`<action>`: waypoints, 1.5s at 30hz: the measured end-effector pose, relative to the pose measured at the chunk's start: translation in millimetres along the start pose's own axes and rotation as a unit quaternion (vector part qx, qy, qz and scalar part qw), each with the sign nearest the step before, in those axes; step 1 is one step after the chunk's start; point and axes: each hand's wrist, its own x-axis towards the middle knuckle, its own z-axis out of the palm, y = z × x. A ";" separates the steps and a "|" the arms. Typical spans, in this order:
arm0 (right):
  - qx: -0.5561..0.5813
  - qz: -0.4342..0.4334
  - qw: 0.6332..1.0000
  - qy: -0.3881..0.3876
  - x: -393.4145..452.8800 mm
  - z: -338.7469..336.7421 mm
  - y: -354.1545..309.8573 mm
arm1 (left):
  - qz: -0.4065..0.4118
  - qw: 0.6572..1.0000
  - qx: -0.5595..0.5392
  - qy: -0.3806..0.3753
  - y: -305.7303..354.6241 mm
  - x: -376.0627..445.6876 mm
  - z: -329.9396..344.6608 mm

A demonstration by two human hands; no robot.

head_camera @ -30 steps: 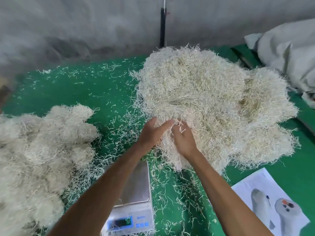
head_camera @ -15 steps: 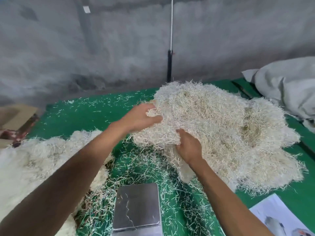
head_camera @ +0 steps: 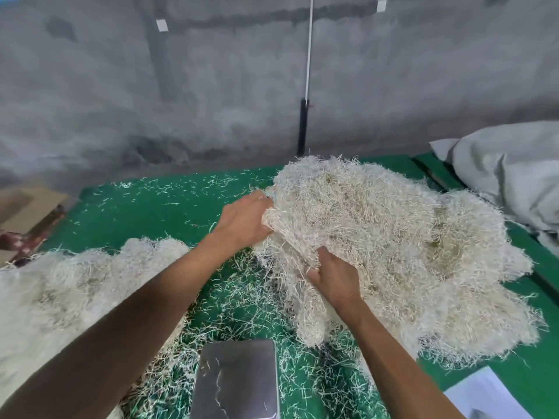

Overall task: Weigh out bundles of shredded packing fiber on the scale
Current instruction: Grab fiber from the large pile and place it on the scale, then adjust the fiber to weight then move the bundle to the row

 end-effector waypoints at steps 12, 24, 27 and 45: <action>0.165 -0.006 0.986 0.032 29.5 -42.9 -63.7 | -0.031 0.906 -0.420 -0.035 35.7 15.1 -40.7; 0.130 0.034 0.986 0.095 46.8 -61.2 -57.3 | 0.073 0.963 -0.241 0.098 -5.2 31.2 -80.2; 0.128 0.056 0.986 0.095 62.1 -57.1 -63.7 | 0.044 0.952 -0.292 0.080 19.8 13.9 -45.4; 0.125 0.055 0.989 0.049 52.6 -35.6 -44.2 | -0.117 0.873 -0.465 0.084 15.7 4.7 -3.2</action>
